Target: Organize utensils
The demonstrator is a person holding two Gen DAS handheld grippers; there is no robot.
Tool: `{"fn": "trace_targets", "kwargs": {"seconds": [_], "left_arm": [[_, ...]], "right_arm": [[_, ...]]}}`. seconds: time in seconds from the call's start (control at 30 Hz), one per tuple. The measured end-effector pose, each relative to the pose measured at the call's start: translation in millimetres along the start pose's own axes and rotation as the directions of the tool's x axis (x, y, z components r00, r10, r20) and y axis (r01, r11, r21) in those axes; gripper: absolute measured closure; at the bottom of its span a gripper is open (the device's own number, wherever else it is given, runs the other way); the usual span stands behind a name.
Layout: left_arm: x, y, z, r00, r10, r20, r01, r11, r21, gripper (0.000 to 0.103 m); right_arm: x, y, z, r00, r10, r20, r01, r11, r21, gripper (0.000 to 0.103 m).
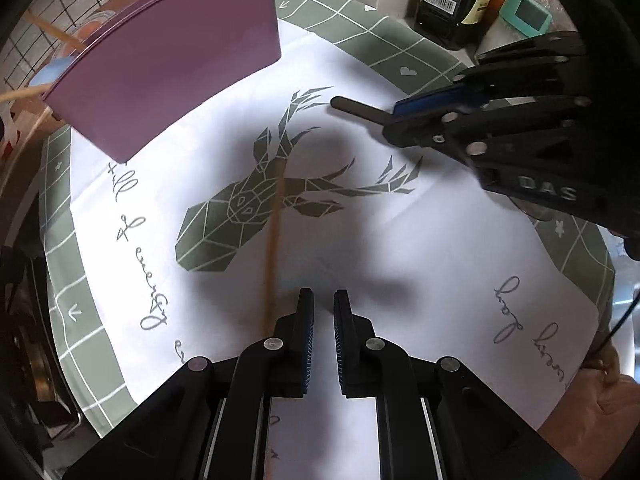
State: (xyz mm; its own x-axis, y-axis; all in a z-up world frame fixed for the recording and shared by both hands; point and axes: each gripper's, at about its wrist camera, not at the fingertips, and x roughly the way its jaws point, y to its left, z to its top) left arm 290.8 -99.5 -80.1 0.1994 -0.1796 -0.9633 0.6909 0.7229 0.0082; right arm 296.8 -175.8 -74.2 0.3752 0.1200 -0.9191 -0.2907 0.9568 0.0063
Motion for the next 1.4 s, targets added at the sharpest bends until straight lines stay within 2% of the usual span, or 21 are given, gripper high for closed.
{"fn": "trace_targets", "kwargs": {"seconds": [0.2,0.37,0.5,0.67,0.77,0.97,1.0,1.1,1.23,1.33,1.4], "left_arm": [[3.2,-3.1,6.2,1.000,0.004,0.018,-0.005,1.000,0.016,0.093],[-3.0,4.1,-2.6,0.998,0.002,0.068,0.002,0.999,-0.049,0.100],[-11.2,20.1,-10.9,0.992,-0.012,0.122,0.032,0.986,-0.161,0.101],[-27.8,47.3,-24.9,0.981,-0.013,0.192,0.073,0.949,-0.308,0.101],[-35.2,59.0,-29.5,0.977,-0.007,0.215,0.083,0.935,-0.344,0.101],[-43.1,66.0,-36.9,0.977,0.000,0.213,0.073,0.940,-0.334,0.101],[-39.9,64.3,-35.4,0.981,-0.033,0.189,0.091,0.947,-0.309,0.100],[-27.2,48.1,-24.4,0.992,-0.063,0.112,0.085,0.975,-0.207,0.098],[-25.3,32.5,-15.8,0.998,-0.006,0.061,0.011,0.997,-0.075,0.097],[-23.2,34.1,-10.7,0.999,0.020,0.042,-0.018,0.998,-0.063,0.091],[-17.1,37.9,-6.9,0.999,0.036,0.020,-0.034,0.997,-0.067,0.079]], "right_arm": [[-4.2,-3.1,-4.0,1.000,0.014,0.019,-0.014,1.000,0.025,0.093],[-3.2,1.9,-4.3,0.999,0.023,0.030,-0.024,0.999,0.024,0.093],[-6.2,6.8,-4.7,0.998,0.040,0.045,-0.041,0.999,0.018,0.093],[-12.1,7.2,-5.3,0.996,0.064,0.067,-0.066,0.997,0.035,0.093],[-9.9,5.5,-4.5,0.995,0.081,0.057,-0.084,0.995,0.057,0.093],[-6.6,6.7,-4.1,0.994,0.102,0.045,-0.106,0.991,0.078,0.093],[-5.4,7.9,-3.7,0.994,0.100,0.038,-0.102,0.992,0.074,0.093],[-3.6,10.8,-4.0,0.995,0.095,0.025,-0.096,0.993,0.062,0.093],[-2.8,13.2,-6.5,0.995,0.099,0.022,-0.100,0.993,0.057,0.093],[-2.1,13.9,-8.6,0.995,0.100,0.023,-0.101,0.993,0.056,0.093],[-0.9,13.3,-9.4,0.995,0.098,0.022,-0.099,0.993,0.061,0.093]]}}
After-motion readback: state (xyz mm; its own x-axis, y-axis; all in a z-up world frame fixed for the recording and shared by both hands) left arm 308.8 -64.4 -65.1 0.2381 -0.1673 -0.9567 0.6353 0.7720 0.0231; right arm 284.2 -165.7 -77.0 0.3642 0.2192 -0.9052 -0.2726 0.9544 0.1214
